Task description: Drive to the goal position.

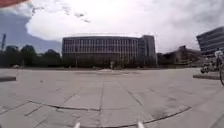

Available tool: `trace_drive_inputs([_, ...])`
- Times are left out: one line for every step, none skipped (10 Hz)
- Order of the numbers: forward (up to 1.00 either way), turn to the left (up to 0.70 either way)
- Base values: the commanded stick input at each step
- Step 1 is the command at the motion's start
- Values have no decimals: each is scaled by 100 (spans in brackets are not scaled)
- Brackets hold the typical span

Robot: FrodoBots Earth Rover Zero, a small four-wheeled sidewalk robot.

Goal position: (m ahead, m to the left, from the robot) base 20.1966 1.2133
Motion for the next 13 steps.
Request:
trace_drive_inputs([70, 0])
trace_drive_inputs([70, 1])
trace_drive_inputs([70, 4])
trace_drive_inputs([70, 14])
trace_drive_inputs([70, 14])
trace_drive_inputs([70, 13])
trace_drive_inputs([70, 0])
trace_drive_inputs([70, 0])
trace_drive_inputs([70, 0])
trace_drive_inputs([70, 0])
trace_drive_inputs([70, 0])
trace_drive_inputs([70, 0])
trace_drive_inputs([70, 0])
